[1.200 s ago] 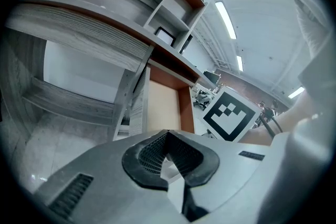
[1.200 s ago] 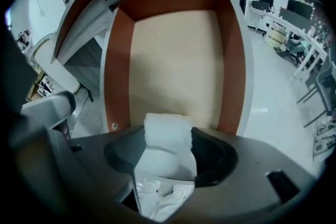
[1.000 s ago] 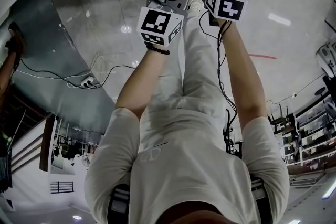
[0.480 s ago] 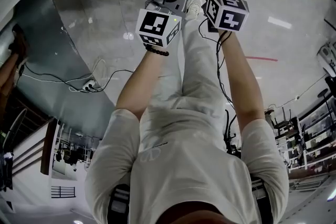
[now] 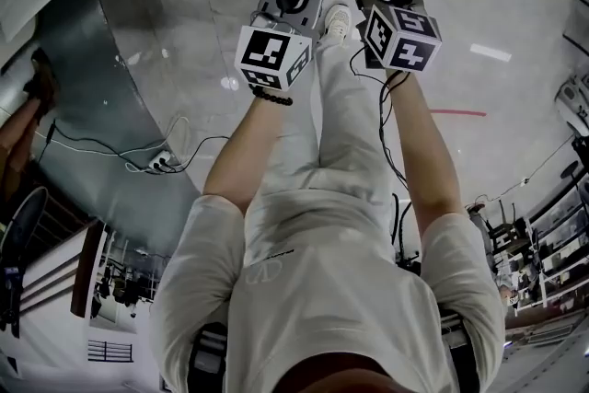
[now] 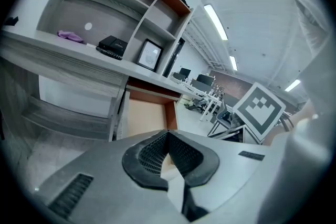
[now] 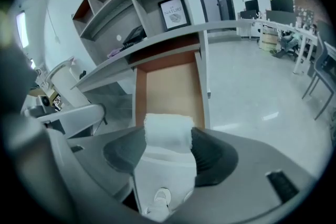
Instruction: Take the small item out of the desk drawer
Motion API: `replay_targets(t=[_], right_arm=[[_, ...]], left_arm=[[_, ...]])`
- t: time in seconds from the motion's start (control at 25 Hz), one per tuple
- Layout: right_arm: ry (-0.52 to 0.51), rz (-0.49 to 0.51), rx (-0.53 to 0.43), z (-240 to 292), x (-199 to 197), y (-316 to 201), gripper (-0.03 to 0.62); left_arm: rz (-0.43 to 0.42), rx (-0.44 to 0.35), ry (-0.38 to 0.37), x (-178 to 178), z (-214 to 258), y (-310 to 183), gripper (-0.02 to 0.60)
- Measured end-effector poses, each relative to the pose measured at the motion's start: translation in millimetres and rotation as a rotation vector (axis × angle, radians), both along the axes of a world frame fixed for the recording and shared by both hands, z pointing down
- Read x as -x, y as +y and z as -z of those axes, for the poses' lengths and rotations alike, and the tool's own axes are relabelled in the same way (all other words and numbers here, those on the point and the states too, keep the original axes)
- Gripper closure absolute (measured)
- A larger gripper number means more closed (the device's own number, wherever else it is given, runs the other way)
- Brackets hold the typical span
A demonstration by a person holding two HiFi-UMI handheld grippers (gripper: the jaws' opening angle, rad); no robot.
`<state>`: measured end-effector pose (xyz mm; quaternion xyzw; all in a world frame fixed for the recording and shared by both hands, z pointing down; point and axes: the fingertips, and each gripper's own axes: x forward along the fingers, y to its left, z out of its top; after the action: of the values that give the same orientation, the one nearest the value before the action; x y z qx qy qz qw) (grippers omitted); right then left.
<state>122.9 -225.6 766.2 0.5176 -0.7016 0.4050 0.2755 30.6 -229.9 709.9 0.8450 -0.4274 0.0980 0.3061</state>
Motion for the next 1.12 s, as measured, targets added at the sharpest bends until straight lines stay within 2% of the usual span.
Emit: replay_targets(t=[0.32, 0.72, 0.92, 1.12], right_arm=[[-0.012, -0.011, -0.105, 69, -14, -10, 0.329], [-0.047, -0.035, -0.236, 168, -2, -17, 0.329], [-0.051, -0.048, -0.326, 243, -6, -15, 0.329], [-0.066, -0.066, -0.466, 337, -16, -20, 0.329]], left_arm=[[-0.016, -0.056, -0.019, 0, 52, -9, 0.583], [0.0, -0.144, -0.015, 21, 138, -17, 0.583], [0.002, -0.198, -0.006, 34, 197, -9, 0.583], [0.019, -0.275, -0.013, 48, 263, -7, 0.583]])
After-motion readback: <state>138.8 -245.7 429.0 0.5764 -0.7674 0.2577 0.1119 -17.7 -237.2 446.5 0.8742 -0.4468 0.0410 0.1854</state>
